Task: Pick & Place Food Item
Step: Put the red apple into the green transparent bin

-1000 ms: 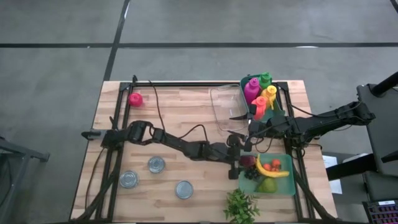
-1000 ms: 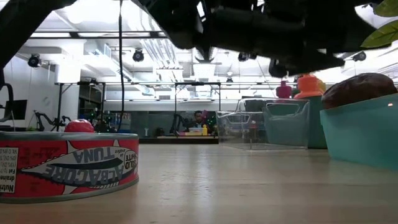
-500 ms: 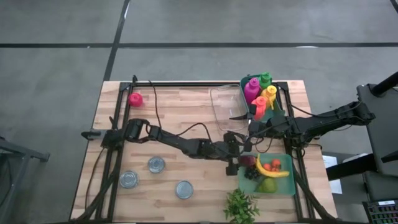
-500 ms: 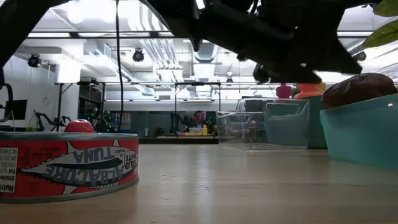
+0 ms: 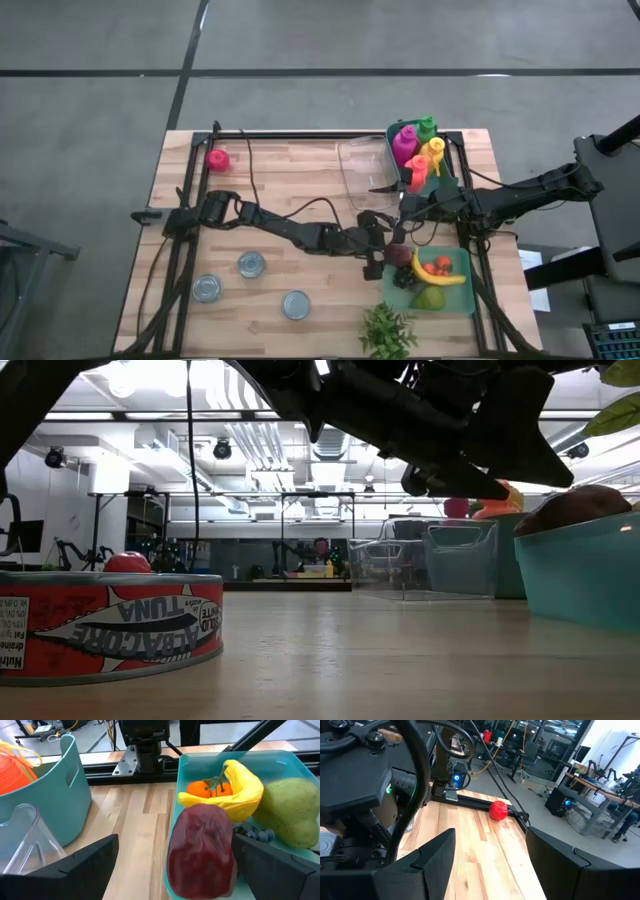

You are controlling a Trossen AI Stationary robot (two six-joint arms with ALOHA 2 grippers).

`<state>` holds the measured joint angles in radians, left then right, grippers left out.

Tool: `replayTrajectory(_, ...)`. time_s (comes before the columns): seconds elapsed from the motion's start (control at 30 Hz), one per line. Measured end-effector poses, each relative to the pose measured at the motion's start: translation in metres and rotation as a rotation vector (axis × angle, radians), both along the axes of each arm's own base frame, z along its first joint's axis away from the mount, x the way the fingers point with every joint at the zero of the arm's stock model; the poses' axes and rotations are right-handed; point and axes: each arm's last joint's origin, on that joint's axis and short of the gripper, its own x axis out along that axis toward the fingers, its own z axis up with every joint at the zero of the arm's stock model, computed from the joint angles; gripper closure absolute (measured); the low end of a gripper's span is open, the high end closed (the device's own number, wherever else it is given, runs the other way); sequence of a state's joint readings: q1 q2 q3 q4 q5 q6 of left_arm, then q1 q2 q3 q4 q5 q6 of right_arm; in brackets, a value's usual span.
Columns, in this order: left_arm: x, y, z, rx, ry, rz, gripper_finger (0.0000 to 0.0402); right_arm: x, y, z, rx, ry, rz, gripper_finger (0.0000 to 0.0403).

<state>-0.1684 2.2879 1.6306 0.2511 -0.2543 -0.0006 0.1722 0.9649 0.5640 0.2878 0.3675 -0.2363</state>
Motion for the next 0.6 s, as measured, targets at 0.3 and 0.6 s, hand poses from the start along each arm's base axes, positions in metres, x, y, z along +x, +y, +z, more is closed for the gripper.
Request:
replayTrajectory(0.3,0.0026,-0.0006,-0.0052,-0.008,-0.025,-0.01,0.0011,0.0,-0.0001,0.0,0.0,0.0,0.0,0.0164)
replayTrajectory(0.6,0.0033,-0.0008,-0.0029,-0.015,-0.045,-0.02,0.0011,0.0,-0.0001,0.0,0.0,0.0,0.0,0.0164)
